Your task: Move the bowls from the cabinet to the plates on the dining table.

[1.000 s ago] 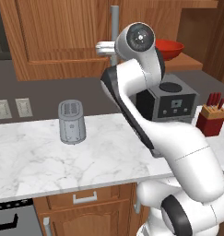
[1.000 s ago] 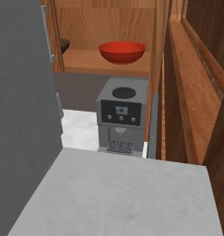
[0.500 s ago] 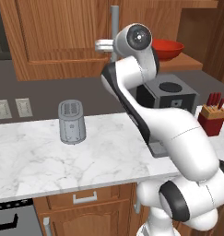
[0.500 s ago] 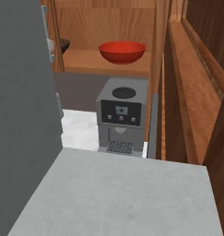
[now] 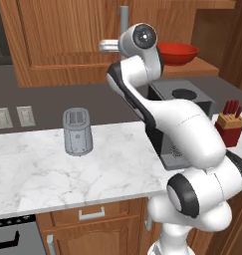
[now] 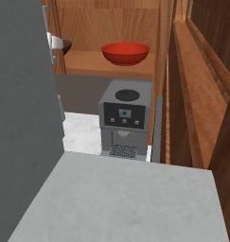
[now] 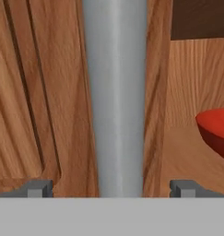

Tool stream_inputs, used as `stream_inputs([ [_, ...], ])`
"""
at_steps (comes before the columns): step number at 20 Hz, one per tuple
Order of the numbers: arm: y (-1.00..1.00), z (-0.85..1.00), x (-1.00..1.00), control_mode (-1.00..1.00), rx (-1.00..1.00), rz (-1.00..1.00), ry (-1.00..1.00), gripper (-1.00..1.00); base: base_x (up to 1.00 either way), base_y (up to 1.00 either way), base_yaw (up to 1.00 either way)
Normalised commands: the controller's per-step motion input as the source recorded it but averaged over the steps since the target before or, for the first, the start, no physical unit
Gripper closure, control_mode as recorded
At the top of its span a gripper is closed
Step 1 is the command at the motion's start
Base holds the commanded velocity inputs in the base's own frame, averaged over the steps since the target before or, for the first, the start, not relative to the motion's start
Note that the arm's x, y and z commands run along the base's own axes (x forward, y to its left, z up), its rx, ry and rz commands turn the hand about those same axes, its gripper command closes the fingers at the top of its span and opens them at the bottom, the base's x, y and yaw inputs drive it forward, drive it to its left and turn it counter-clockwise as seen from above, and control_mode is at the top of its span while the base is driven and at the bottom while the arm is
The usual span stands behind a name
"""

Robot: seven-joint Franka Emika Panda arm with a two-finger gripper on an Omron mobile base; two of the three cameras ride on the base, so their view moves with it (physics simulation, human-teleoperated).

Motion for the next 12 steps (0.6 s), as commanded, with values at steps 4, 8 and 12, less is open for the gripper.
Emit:
stream_inputs([
  [4,0.09,-0.02,0.58,-1.00,0.00,0.02,0.02,-1.00,0.00,0.00,0.00],
  [8,0.21,-0.13,0.54,-1.00,0.00,0.02,0.01,-1.00,0.00,0.00,0.00],
  [12,0.19,-0.18,0.50,-1.00,0.00,0.01,0.01,-1.00,0.00,0.00,0.00],
])
